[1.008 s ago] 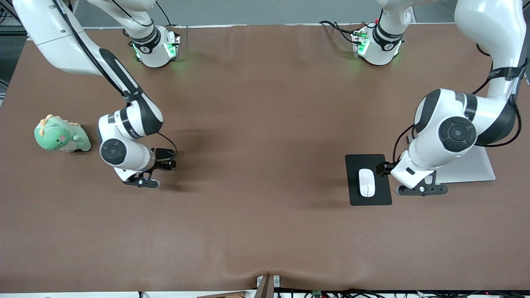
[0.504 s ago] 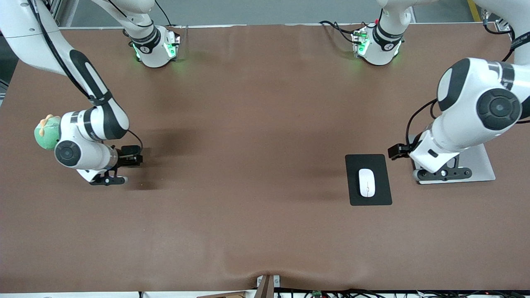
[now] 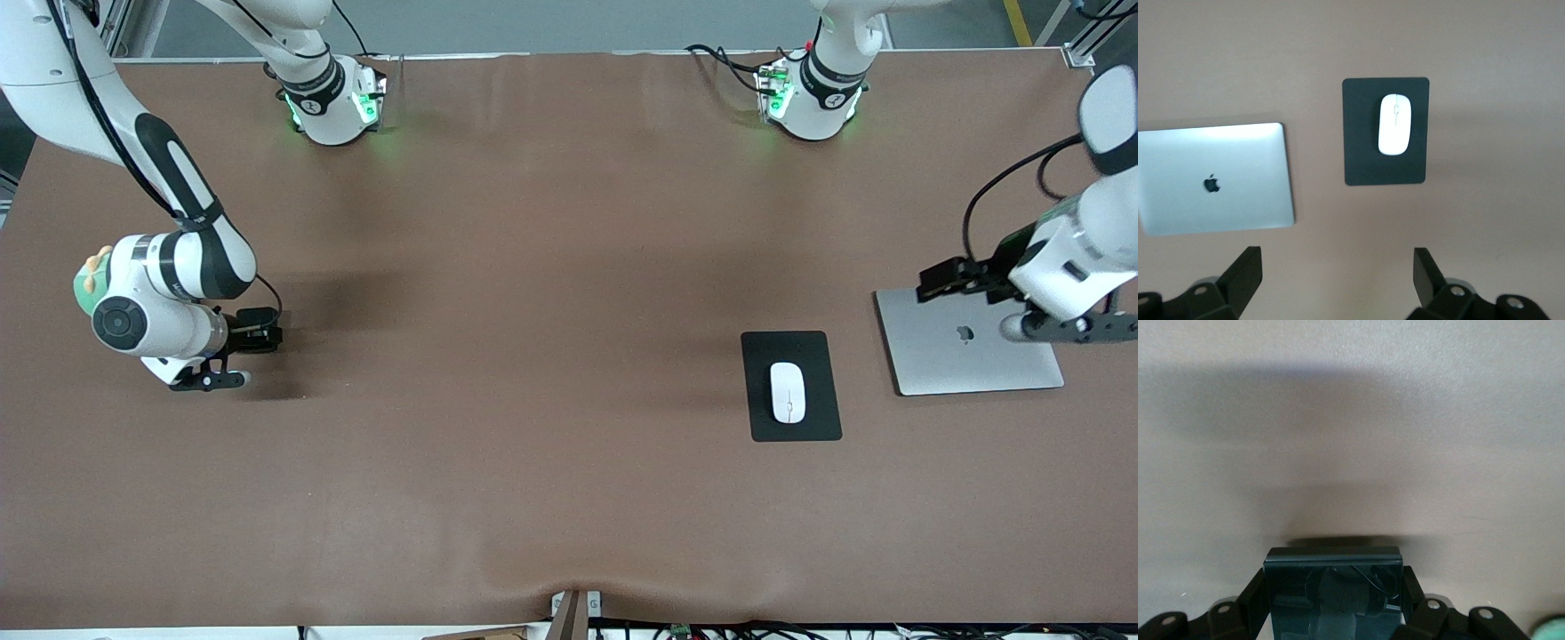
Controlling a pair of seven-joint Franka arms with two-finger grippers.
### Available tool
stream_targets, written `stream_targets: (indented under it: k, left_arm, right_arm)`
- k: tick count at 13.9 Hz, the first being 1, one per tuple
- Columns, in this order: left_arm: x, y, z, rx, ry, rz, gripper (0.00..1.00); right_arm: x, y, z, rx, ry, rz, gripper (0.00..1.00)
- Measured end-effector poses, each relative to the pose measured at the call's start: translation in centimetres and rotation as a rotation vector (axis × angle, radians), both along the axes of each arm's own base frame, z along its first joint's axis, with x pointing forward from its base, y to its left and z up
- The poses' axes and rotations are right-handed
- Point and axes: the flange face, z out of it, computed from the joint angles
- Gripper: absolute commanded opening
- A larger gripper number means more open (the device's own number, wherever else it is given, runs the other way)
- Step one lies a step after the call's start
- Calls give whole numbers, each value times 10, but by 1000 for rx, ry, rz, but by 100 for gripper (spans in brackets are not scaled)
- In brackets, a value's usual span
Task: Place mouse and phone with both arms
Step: 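Raise the left gripper to rest while the right gripper carries the phone, then lower the black phone beside the green plush toy and open the right gripper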
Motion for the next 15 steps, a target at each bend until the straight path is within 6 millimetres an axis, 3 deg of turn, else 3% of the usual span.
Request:
stream_targets:
  k: [1,2,3,6,12,15]
  left_arm:
    - [-8,1,13,2,-4,-12,100]
    - [-17,-2,26,3,-6,-20,100]
    - [-25,-7,37,4,-10,-30,100]
    - [-44,-19,58,22,-10,-118,100]
    - [-54,-12,73,69,-22,-177,100]
    - [-54,-10,74,72,-23,-175,100]
  right_arm:
    - [-4,0,-5,2,-5,0,24]
    - [-5,0,-5,2,-10,0,95]
    - [-5,0,-4,2,-10,0,100]
    - [-4,-2,-3,0,-3,-8,100]
    - [35,3,39,-23,-34,5,100]
    - [50,-5,54,-31,-73,-5,100]
